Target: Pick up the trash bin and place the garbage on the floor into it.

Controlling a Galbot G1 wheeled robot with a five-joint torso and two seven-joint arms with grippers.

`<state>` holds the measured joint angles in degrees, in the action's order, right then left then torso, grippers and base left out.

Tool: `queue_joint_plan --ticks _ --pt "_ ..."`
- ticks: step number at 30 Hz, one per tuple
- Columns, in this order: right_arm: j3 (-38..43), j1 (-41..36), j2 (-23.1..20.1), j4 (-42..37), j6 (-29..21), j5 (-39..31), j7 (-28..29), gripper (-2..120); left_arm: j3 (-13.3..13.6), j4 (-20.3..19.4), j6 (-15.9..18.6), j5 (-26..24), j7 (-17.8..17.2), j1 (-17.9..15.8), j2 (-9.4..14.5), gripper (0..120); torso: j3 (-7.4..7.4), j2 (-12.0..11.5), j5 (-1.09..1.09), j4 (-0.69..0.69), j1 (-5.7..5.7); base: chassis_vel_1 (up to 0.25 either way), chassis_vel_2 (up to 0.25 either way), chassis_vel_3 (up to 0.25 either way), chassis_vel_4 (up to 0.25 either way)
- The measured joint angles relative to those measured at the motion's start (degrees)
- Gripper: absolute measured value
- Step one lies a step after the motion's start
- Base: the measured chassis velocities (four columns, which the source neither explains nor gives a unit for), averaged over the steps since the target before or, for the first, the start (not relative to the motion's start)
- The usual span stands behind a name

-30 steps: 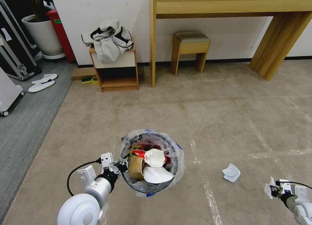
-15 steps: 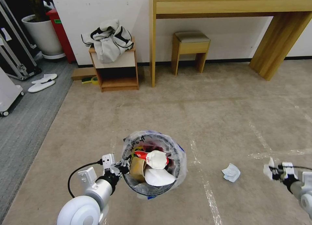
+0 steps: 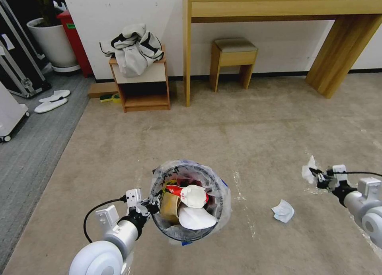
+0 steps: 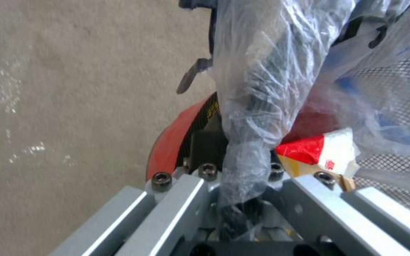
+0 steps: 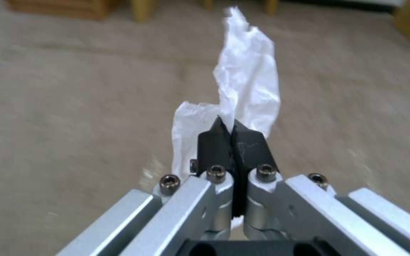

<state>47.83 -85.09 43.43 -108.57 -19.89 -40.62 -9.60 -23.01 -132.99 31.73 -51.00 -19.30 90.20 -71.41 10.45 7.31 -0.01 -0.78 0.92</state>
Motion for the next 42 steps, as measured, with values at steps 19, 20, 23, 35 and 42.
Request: queue_joint_plan --ticks 19,20,23,35,42 --pt "1.8 1.4 -7.6 -15.8 3.7 -14.7 -12.9 0 -0.8 -2.4 4.5 -14.0 -7.6 -0.1 -0.2 1 0.0 0.0 0.0 0.0 0.0 0.0 0.0 0.0 0.0" --pt "2.0 1.4 -7.9 -16.7 3.7 -15.2 -13.6 0 -0.7 -2.4 4.5 -14.4 -7.8 -0.2 -0.2 1 0.0 0.0 0.0 0.0 0.0 0.0 0.0 0.0 0.0" --pt "2.1 0.8 -8.7 -19.7 3.2 -17.6 -14.1 0 -0.6 -2.3 4.6 -15.6 -8.5 -0.5 -0.3 1 0.0 0.0 0.0 0.01 -0.01 0.0 0.0 0.0 0.0" --pt "-0.2 -0.8 -10.9 -25.2 1.7 -21.6 -14.5 0 -0.5 -1.6 5.0 -19.7 -11.2 -1.7 -0.9 1 0.0 0.0 0.01 0.01 0.0 0.0 0.0 0.0 0.0" --pt "-2.4 -2.7 -11.7 -28.5 0.9 -21.4 -15.2 0 -0.2 -1.5 5.0 -19.9 -11.3 -1.9 -1.0 1 0.0 0.0 0.0 0.0 0.0 0.0 0.0 0.0 0.0"
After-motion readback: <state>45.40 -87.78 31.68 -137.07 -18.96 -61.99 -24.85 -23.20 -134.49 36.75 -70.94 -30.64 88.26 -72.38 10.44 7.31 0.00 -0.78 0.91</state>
